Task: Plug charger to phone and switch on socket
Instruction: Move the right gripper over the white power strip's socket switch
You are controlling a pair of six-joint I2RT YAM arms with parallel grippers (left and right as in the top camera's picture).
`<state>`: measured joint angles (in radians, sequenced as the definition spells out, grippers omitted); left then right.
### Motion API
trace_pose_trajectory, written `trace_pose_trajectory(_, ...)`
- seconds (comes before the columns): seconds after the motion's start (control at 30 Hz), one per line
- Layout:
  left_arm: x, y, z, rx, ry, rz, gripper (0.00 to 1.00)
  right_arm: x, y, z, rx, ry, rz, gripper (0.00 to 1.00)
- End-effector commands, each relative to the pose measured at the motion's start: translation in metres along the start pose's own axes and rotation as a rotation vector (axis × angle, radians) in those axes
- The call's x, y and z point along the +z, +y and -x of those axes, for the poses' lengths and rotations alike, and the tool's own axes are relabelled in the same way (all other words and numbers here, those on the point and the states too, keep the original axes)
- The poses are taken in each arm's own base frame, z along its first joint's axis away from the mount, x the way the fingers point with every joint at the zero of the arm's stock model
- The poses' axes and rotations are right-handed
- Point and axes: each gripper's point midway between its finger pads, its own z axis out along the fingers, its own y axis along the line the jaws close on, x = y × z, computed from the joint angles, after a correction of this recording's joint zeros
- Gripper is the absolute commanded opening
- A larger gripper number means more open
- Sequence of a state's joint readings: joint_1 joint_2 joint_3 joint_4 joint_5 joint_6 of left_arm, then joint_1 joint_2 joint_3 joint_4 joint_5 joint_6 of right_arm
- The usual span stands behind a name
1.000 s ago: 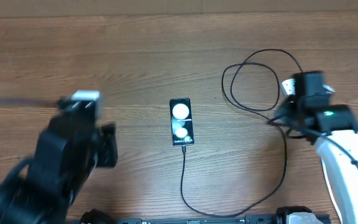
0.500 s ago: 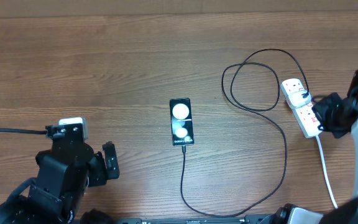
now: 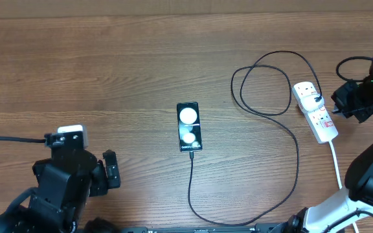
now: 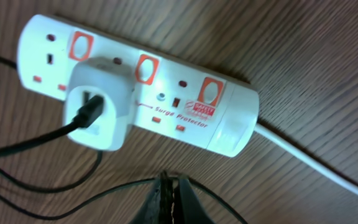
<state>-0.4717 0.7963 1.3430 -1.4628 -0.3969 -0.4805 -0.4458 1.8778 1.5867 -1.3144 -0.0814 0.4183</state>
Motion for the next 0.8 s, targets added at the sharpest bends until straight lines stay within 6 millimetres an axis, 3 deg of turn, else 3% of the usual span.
trace_pose_trajectory(0.0, -0.006, 0.01, 0.003, -0.019, -0.044, 0.031, 1.0, 0.009, -0.002, 0.008, -0.009, 0.028, 0.014, 0.04)
trace_pose_trajectory(0.27, -0.018, 0.017, 0.001, -0.045, -0.094, 0.005, 1.0, 0.039, -0.001, 0.015, -0.003, 0.074, 0.001, 0.04)
trace_pose_trajectory(0.77, -0.053, 0.062, -0.01, -0.217, -0.256, 0.072, 1.0, 0.045, 0.011, 0.03, 0.0, 0.03, 0.055, 0.04)
